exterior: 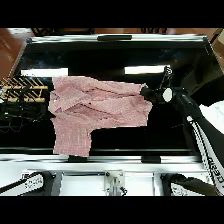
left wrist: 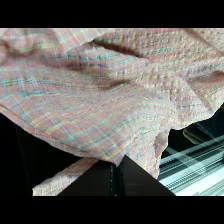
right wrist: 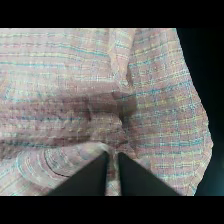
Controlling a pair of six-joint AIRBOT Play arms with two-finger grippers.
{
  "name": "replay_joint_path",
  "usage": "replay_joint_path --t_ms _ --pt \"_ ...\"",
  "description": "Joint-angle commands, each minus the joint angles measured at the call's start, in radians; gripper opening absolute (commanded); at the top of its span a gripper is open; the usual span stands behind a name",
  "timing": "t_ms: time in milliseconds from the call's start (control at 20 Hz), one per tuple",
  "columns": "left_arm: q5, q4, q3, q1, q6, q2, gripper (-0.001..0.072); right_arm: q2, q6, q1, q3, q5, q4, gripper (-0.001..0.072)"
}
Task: Fold the shirts.
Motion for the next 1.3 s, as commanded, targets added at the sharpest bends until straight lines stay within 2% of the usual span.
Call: replay_joint_path --t_ms 0,100,200,300,400,650,1000,1050,1150,1250 --pt "-0.010 0.003 -0.022 0.000 0.020 0.000 0.0028 0.000 -0.021 -0.028 0.031 0.092 0.030 0.0530" --pt "-0.008 0.003 -0.021 0.000 0.020 0.000 0.0028 0.018 -0.186 -0.087 0.071 0.327 0.030 0.0530" --pt "-0.006 0.003 -0.022 0.000 0.020 0.000 0.0028 0.018 -0.290 -0.191 0.067 0.572 0.066 0.0530" --pt "-0.006 0.003 -0.022 0.000 0.020 0.000 0.0028 0.018 -0.369 -0.283 0.015 0.668 0.219 0.0530" --pt "-0.007 0.003 -0.022 0.000 0.019 0.000 0.0028 0.018 -0.419 -0.312 -0.073 0.629 0.336 0.0531" --pt "-0.008 0.003 -0.022 0.000 0.019 0.000 0.0028 0.018 -0.434 -0.309 -0.243 0.444 0.500 0.0531" --pt "-0.011 0.003 -0.021 0.000 0.019 0.000 0.0028 -0.040 -0.456 -0.259 -0.264 0.383 0.541 0.0529" --pt "-0.011 0.003 -0.021 0.000 0.019 0.000 0.0028 -0.047 -0.455 -0.253 -0.264 0.362 0.537 0.0491" --pt "-0.010 0.003 -0.021 0.000 0.019 0.000 0.0028 -0.047 -0.446 -0.246 -0.264 0.296 0.536 0.0222" --pt "-0.010 0.003 -0.021 0.000 0.019 0.000 0.0028 -0.047 -0.447 -0.241 -0.264 0.269 0.563 0.0051"
